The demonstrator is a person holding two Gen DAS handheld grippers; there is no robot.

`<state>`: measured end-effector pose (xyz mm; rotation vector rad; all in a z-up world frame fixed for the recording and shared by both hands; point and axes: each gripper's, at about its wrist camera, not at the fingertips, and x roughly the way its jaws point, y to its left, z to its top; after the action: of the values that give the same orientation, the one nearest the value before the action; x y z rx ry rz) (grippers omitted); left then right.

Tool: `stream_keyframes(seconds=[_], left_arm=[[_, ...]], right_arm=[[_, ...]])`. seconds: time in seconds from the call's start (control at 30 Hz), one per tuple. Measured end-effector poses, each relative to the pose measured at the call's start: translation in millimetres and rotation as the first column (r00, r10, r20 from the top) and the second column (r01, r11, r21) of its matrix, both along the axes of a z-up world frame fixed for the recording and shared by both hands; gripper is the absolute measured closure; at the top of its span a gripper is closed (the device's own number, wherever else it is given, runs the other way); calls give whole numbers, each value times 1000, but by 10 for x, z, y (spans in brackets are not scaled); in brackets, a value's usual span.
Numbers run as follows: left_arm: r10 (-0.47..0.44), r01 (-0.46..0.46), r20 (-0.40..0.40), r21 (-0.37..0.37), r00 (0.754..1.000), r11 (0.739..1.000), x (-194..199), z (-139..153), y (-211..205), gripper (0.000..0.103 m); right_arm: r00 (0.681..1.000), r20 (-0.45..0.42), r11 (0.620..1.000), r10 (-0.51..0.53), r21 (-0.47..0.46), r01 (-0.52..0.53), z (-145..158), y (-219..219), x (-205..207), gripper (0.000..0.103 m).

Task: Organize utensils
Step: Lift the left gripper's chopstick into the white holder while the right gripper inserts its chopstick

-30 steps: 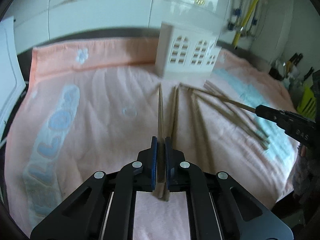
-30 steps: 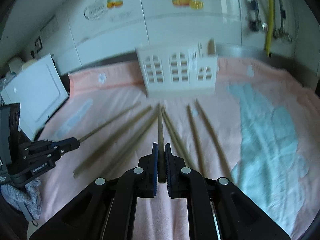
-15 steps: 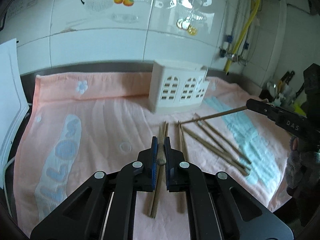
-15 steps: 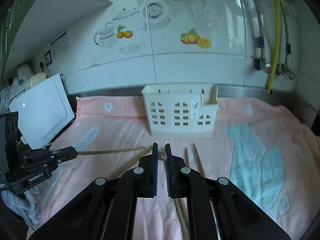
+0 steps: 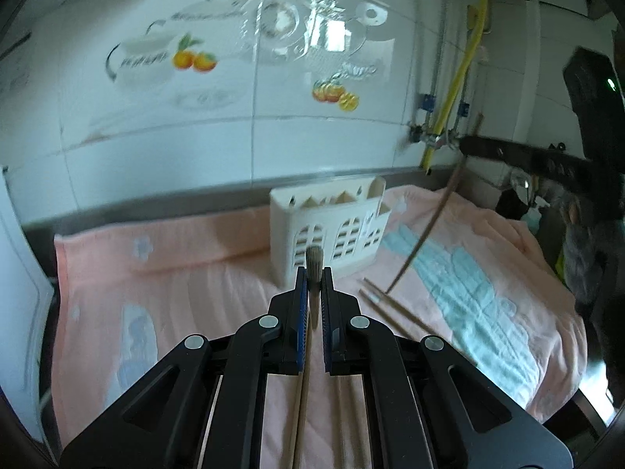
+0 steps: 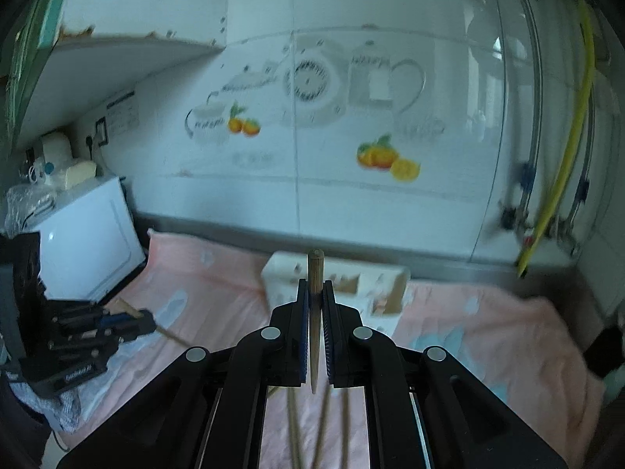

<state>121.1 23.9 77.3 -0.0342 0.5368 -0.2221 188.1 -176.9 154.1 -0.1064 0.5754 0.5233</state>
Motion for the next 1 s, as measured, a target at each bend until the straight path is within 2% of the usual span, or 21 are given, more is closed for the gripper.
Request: stream_keyframes(seconds=[0.3,0.53,0.63,0.77,1.0], left_arm=[[-43,37,126,50,991,998,145,698,-268,98],[-30,1,245,121,969,993,399,1166,-534,98],[-10,-28,263,141,965,990,565,1211,-585,98],[17,-55,244,149,970,987,816,1134,-575,98],[60,-75,134,107,989,991,1141,728,-384,98]], right_arm=[[996,69,998,-60,-16,62,503,-178,474,96],[991,87,995,-99,-17,100,533,-206,827,96],[992,84,995,-99,-21,101,463,-185,940,96],[994,55,995,-97,-20,98,306,-165,1093,96],[996,-6,995,-93,-33,93,-19,-132,1203,96]])
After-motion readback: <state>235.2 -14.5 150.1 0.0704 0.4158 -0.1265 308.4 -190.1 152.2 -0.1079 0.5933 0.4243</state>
